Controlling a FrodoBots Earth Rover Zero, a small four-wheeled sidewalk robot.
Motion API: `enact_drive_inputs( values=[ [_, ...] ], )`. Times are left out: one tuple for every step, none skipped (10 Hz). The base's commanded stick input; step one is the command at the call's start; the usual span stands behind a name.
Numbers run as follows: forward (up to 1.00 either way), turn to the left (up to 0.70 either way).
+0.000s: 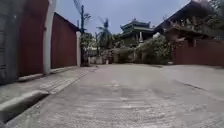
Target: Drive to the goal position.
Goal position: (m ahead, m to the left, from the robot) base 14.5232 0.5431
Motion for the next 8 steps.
enact_drive_inputs(
  values=[
    [1.00,0.00],
    [1.00,0.00],
    [1.00,0.00],
    [1.00,0.00],
    [1.00,0.00],
    [1.00,0.00],
    [1.00,0.00],
    [1.00,0.00]
  ],
)
